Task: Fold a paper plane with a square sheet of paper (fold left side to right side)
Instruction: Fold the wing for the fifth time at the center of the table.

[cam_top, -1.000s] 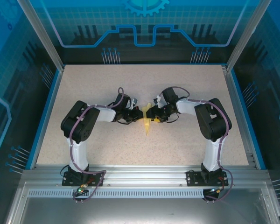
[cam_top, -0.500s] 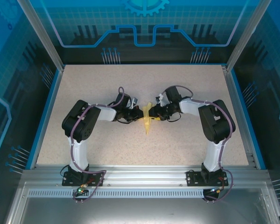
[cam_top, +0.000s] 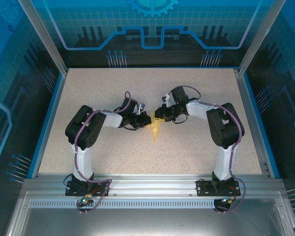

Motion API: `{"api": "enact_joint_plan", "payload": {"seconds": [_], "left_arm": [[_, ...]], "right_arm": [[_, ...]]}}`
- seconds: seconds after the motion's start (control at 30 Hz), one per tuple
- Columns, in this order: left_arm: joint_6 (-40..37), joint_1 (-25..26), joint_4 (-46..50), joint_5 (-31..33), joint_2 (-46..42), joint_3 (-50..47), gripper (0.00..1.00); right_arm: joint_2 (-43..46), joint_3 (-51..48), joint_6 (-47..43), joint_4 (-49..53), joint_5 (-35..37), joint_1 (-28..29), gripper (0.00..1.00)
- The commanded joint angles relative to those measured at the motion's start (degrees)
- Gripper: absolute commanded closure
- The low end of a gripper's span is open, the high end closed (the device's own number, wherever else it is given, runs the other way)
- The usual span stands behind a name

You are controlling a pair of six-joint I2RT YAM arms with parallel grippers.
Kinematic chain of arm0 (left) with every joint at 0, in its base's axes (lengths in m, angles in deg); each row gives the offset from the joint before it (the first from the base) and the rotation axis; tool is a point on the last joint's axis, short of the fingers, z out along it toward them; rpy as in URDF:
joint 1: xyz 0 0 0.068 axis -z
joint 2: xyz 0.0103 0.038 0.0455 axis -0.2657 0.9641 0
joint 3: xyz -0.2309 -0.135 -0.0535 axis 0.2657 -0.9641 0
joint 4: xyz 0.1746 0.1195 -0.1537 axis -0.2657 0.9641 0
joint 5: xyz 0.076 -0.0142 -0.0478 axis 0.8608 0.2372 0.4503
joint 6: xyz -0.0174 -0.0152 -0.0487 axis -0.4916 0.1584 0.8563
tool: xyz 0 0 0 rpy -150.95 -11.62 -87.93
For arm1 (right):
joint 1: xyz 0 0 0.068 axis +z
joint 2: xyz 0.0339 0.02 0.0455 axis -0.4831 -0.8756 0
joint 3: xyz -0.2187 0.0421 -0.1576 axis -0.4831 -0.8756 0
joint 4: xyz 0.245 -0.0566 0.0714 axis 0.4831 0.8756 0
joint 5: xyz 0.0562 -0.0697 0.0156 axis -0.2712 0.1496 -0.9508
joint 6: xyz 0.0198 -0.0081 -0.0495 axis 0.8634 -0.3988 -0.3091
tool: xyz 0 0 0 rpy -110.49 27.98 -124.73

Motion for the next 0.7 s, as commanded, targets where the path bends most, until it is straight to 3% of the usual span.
{"api": "enact_joint_plan", "payload": {"seconds": [0.0,0.67], "left_arm": [[-2.2,-0.7,2.5,1.3,2.4,1.2,0.98],[-1.9,-1.2,4.2,3.6,2.9,1.7,1.00]], "right_arm": [[-2.3,2.5,0.6,2.1,1.1,1.1,0.76],[-5.1,4.5,-1.1,5.8,5.0,1.5,0.75]]}}
